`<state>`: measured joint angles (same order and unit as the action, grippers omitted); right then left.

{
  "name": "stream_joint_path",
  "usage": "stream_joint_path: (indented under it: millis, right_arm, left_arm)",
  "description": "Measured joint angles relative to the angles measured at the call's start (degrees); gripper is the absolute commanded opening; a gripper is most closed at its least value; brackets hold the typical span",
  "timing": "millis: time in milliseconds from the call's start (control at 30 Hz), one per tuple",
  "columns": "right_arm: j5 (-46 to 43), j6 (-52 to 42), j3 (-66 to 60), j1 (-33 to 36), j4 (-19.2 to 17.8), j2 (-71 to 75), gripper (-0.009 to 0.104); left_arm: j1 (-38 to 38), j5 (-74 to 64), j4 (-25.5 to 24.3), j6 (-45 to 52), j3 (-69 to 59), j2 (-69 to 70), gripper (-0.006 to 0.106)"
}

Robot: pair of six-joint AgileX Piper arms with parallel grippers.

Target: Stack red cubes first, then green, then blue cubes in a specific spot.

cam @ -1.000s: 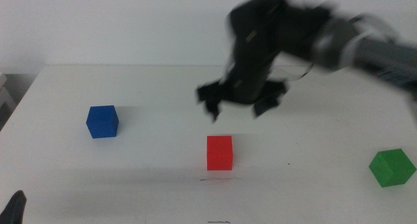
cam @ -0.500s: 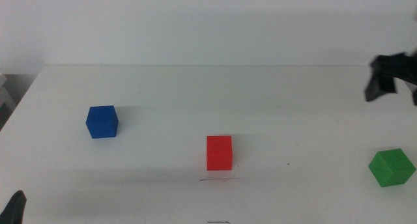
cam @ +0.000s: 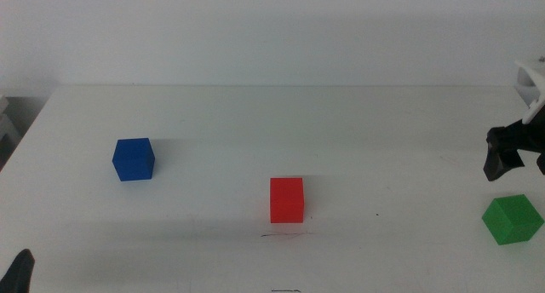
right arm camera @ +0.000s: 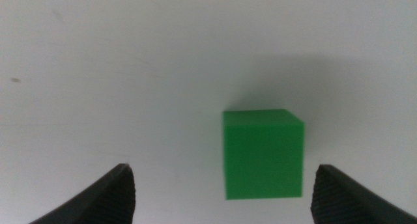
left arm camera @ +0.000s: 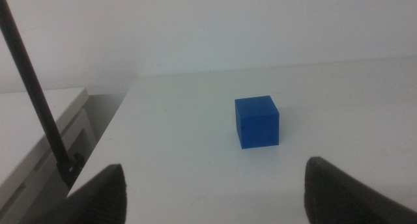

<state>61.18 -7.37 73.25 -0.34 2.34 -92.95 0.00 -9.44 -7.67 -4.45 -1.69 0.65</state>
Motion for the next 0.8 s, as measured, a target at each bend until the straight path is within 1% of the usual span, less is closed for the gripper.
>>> stream_joint_path:
  millis: [133, 500, 633, 733, 800]
  right_arm:
    - [-0.14, -0.19, 0.0, -0.05, -2.34, -2.22, 0.087]
    - [1.52, -0.84, 0.0, -3.37, -2.34, -8.23, 0.08]
    - [1.94, -1.96, 0.0, -3.48, -2.34, -10.62, 0.079]
    - [1.94, -2.39, 0.0, -3.48, -1.68, -12.69, 0.077]
    - [1.75, -2.51, 0.0, -3.48, -1.68, -14.39, 0.073]
  left_arm:
    - [0.0, 0.0, 0.0, 0.0, 0.0, 0.0, 0.093]
    - [0.0, 0.0, 0.0, 0.0, 0.0, 0.0, 0.093]
    - [0.0, 0.0, 0.0, 0.0, 0.0, 0.0, 0.093]
    - [0.0, 0.0, 0.0, 0.0, 0.0, 0.0, 0.093]
    - [0.0, 0.0, 0.0, 0.0, 0.0, 0.0, 0.093]
